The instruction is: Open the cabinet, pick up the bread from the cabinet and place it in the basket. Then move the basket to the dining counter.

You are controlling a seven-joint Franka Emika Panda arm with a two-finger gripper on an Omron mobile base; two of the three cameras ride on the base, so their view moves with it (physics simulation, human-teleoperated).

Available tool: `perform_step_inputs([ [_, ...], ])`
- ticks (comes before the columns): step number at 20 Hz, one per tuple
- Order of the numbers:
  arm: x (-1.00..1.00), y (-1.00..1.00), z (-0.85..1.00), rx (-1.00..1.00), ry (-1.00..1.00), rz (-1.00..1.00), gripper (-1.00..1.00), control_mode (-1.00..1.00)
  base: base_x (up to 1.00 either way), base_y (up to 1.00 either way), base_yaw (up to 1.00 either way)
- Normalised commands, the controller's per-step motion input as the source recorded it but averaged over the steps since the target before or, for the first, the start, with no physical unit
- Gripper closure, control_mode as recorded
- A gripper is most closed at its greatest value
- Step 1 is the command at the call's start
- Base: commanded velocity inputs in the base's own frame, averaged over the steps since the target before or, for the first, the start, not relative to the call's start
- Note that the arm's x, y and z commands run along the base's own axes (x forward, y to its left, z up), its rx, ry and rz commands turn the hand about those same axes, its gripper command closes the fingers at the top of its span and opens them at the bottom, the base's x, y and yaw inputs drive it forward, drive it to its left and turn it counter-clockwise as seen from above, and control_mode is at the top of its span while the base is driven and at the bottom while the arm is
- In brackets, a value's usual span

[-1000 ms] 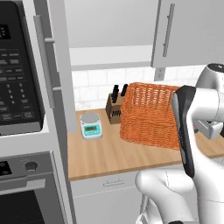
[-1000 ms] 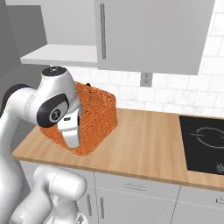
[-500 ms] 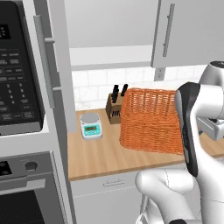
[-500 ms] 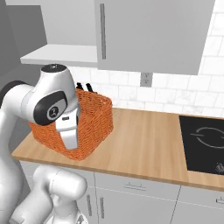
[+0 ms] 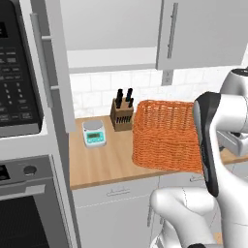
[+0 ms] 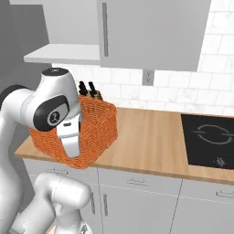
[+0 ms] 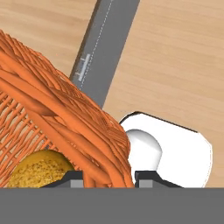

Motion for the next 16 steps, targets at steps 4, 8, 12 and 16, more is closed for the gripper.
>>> perform_step_inputs([
  [4,0.00,0.00,0.00,0.00,0.00,0.00,1.00,1.00,-0.62,-0.49,-0.38],
  [8,0.00,0.00,0.00,0.00,0.00,0.00,1.00,1.00,-0.30,-0.47,-0.68],
  [12,0.00,0.00,0.00,0.00,0.00,0.00,1.00,1.00,0.01,-0.27,-0.77],
  [16,0.00,0.00,0.00,0.00,0.00,0.00,1.00,1.00,0.11,-0.23,-0.81],
])
